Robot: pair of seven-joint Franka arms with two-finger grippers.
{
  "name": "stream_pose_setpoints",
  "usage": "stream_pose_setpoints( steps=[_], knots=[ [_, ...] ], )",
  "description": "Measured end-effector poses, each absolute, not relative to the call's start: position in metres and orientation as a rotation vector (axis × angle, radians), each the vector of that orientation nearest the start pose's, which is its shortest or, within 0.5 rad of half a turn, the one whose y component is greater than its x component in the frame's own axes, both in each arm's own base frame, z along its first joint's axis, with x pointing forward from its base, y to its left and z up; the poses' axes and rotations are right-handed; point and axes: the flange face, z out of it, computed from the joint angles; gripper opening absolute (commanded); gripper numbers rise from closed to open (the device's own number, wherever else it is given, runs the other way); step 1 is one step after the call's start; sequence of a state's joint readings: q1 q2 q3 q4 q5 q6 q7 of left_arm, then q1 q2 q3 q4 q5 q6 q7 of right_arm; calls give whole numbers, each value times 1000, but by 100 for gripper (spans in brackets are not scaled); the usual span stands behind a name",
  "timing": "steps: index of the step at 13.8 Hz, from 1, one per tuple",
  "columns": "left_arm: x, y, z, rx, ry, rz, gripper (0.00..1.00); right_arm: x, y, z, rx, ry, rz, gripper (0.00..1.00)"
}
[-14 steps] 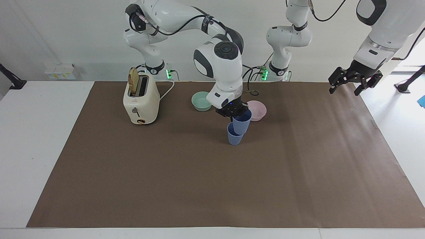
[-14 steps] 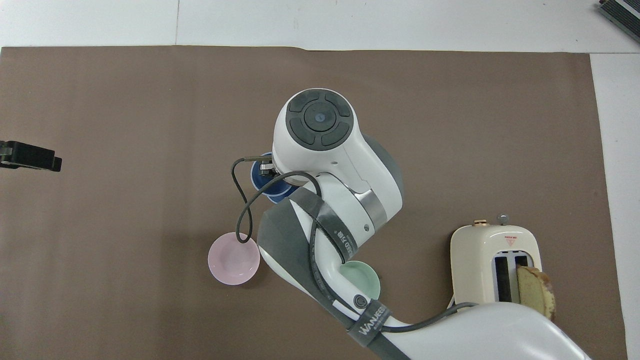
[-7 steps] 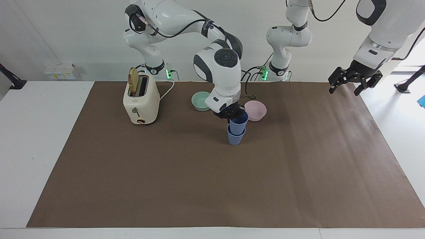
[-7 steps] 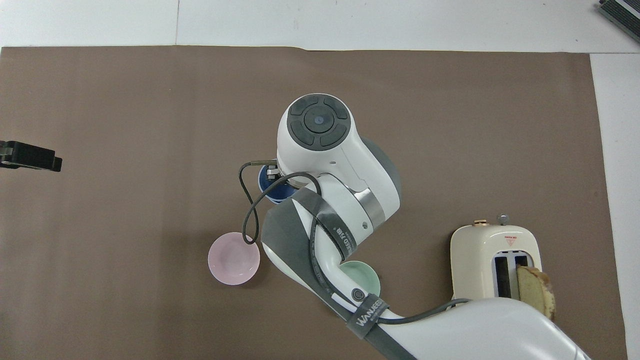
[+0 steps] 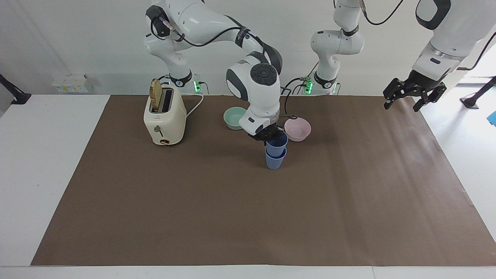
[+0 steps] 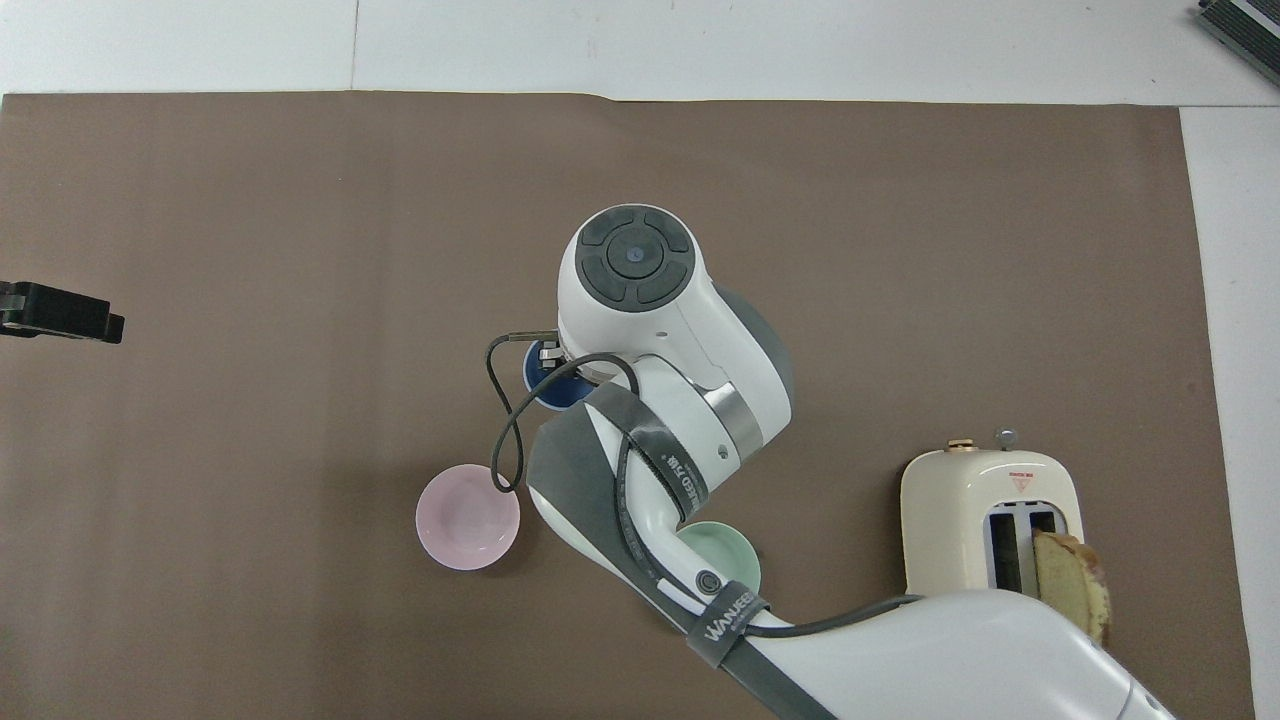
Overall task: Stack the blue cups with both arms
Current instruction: 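Lower the held cup into the center cup and open the right gripper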
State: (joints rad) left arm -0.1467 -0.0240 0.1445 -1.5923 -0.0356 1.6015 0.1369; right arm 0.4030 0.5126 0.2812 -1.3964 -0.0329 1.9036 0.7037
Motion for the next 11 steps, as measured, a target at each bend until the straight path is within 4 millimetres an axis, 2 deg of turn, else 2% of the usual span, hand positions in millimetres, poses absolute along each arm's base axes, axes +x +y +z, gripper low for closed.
stream_pose_setpoints(
  steps=[4,5,6,7,8,11],
  knots=[
    [550,-4,630,-3170,220,-56,100,571,415,400,-3039,70,64,0],
    [550,-4,630,-3170,220,-56,100,571,415,395,-3041,70,65,28],
    [550,-4,630,-3170,221,-56,100,572,415,396,-3041,70,62,45],
    [550,-4,630,-3170,221,-56,100,572,415,396,-3042,70,63,70],
    [550,-4,630,-3170,221,-56,100,572,415,396,-3041,70,63,100],
    [550,-4,630,-3170,221,-56,100,572,415,396,-3045,65,57,100]
  ],
)
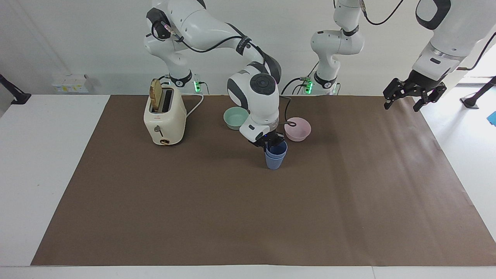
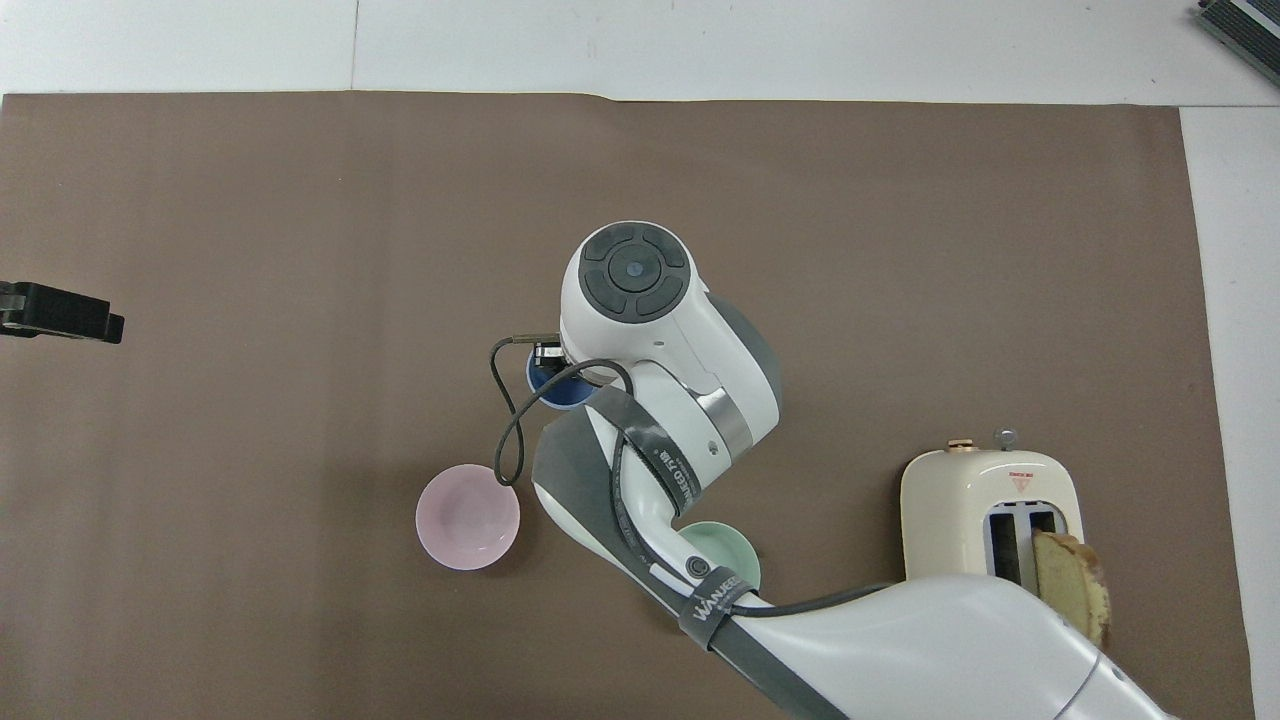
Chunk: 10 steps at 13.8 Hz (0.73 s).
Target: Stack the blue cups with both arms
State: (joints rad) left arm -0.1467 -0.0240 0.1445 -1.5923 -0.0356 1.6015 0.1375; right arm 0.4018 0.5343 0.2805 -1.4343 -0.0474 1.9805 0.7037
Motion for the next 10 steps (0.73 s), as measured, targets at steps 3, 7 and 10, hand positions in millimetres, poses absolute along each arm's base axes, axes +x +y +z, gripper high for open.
stream_pose_setpoints(
  steps=[3,7,10],
  knots=[
    [550,-4,630,-3170,221,-56,100,570,417,396,-3053,51,49,100],
    [550,-4,630,-3170,221,-56,100,570,413,416,-3076,53,84,100],
    [550,-4,630,-3170,221,-56,100,575,392,468,-3079,92,51,100]
  ],
)
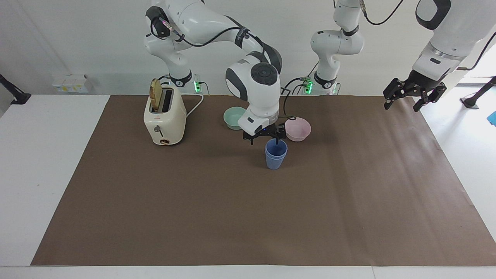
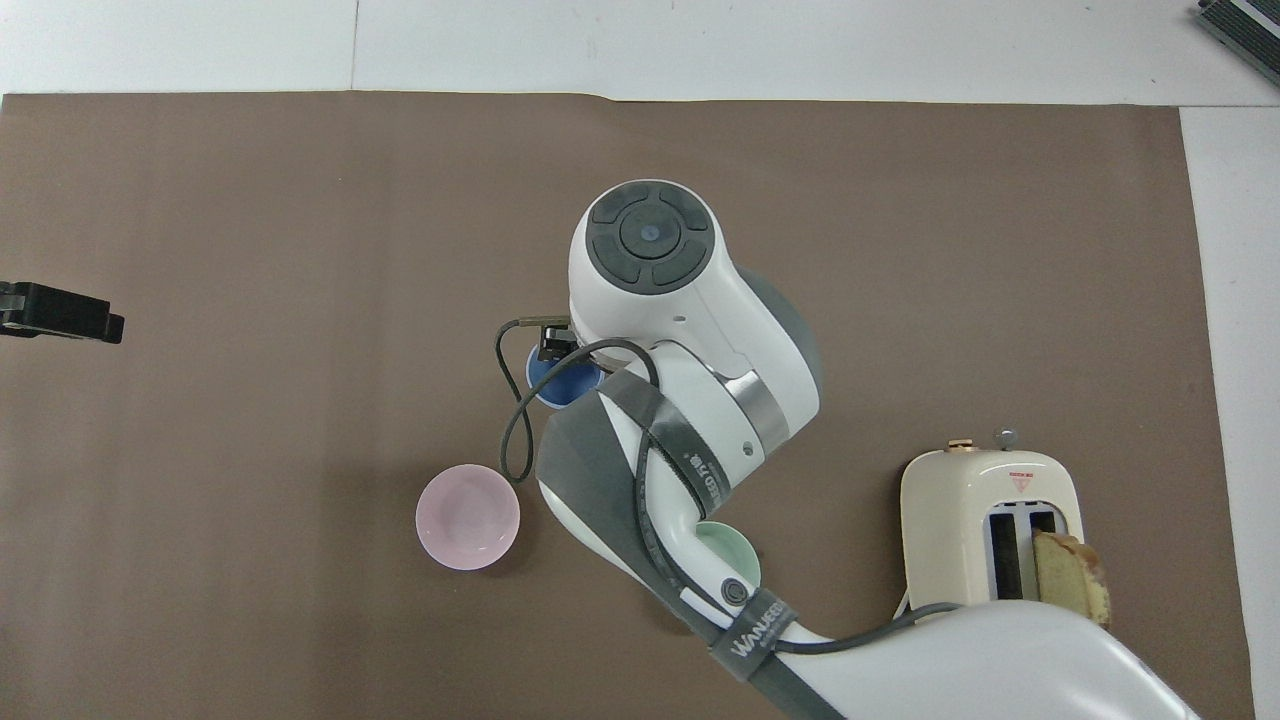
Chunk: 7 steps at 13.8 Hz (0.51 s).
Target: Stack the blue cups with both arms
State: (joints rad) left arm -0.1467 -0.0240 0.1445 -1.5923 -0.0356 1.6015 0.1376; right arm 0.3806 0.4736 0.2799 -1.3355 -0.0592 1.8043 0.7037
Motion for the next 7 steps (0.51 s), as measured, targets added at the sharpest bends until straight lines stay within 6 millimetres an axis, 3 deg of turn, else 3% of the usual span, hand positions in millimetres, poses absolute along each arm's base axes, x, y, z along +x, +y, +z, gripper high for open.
stream_pose_setpoints(
  steps=[3,7],
  knots=[
    [550,-4,630,-3170,222,-56,100,575,348,515,-3107,172,61,100],
    [550,-5,630,-3170,223,-56,100,579,267,562,-3158,123,116,100]
  ],
)
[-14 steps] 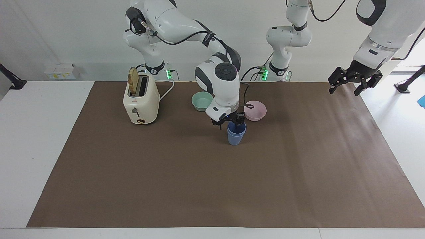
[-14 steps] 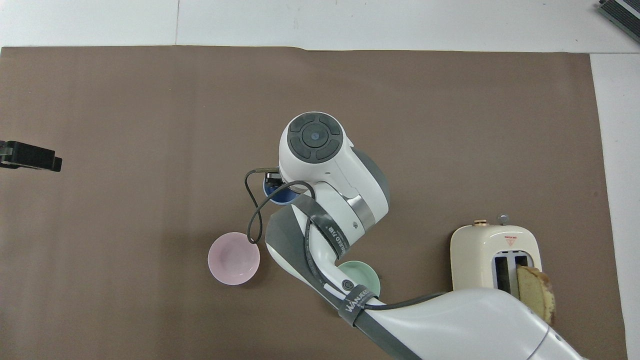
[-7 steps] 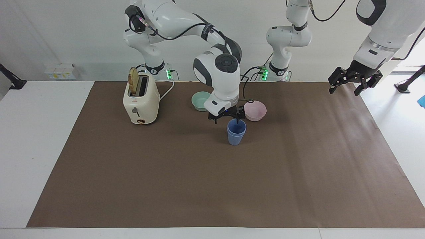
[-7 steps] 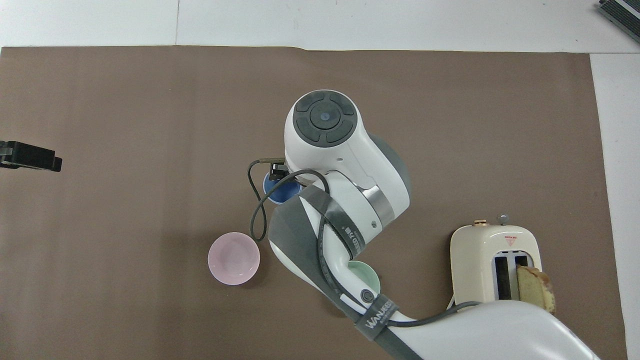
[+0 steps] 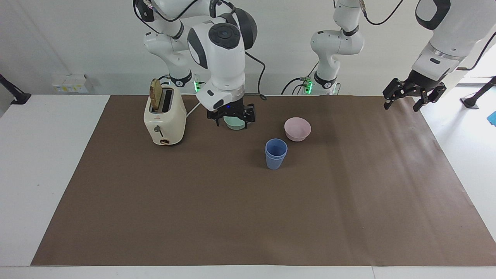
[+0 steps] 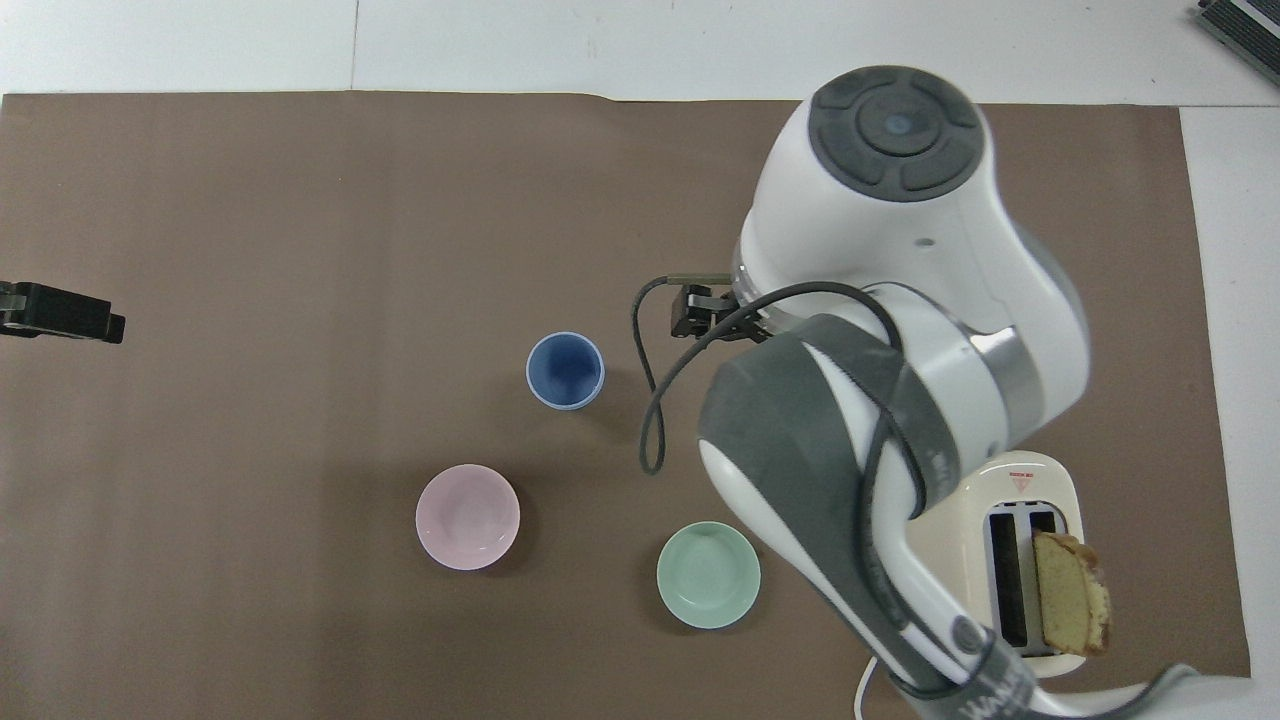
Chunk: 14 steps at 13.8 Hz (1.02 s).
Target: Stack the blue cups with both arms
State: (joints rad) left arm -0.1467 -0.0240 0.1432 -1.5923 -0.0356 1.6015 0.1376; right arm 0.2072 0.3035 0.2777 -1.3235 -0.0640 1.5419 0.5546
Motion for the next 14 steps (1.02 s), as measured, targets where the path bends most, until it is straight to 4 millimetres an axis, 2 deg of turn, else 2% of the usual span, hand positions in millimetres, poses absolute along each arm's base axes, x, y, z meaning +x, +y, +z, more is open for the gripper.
stream_pose_setpoints(
  steps=[3,5,10,14],
  knots=[
    [550,-5,630,-3170,223,-56,100,578,194,608,-3168,-14,102,100],
    [550,-5,630,-3170,223,-56,100,573,159,630,-3172,-32,79,100],
    [550,-4,630,-3170,223,-56,100,562,134,645,-3185,29,69,100],
    [550,-4,630,-3170,223,-56,100,560,92,638,-3192,144,102,100]
  ],
)
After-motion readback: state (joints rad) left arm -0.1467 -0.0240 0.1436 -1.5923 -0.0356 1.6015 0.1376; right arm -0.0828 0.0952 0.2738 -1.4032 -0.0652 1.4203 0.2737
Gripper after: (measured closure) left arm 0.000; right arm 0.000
